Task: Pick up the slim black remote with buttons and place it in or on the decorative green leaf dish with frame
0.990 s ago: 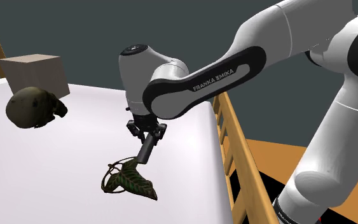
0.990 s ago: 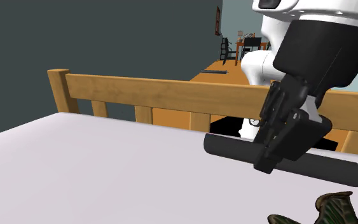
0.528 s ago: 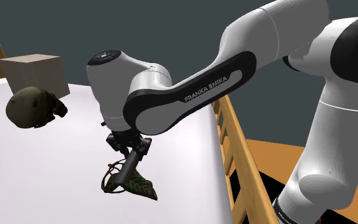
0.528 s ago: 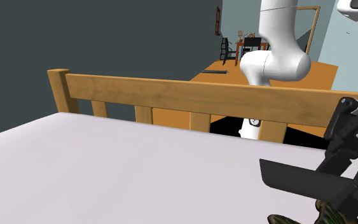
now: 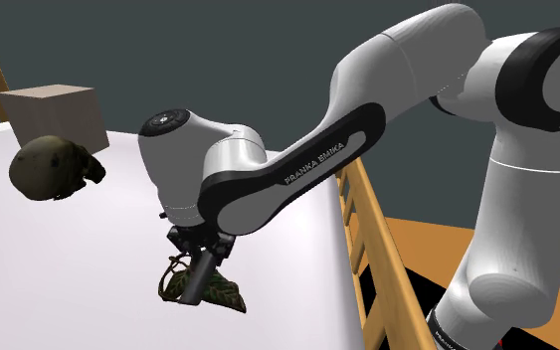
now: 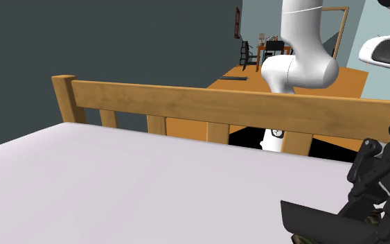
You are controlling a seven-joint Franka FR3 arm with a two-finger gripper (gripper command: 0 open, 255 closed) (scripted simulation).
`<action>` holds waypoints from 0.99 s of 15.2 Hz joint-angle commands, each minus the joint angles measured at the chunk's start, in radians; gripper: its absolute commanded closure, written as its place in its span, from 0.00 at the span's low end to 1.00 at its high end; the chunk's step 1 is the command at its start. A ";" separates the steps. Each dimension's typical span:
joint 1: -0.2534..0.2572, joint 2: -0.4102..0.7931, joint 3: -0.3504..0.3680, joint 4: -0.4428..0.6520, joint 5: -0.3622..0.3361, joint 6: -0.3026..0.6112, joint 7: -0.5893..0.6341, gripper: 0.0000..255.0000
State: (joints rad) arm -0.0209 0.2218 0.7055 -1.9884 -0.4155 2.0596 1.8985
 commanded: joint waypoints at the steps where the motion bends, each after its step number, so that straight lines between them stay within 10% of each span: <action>1: 0.003 0.015 -0.005 -0.010 -0.015 0.020 0.012 1.00; 9: 0.003 0.015 -0.005 -0.010 -0.015 0.020 0.012 1.00; 10: 0.003 0.015 -0.005 -0.010 -0.015 0.020 0.012 0.00; 15: 0.003 0.015 -0.005 -0.010 -0.015 0.020 0.012 0.00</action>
State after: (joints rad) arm -0.0181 0.2365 0.7005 -1.9986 -0.4305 2.0793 1.9104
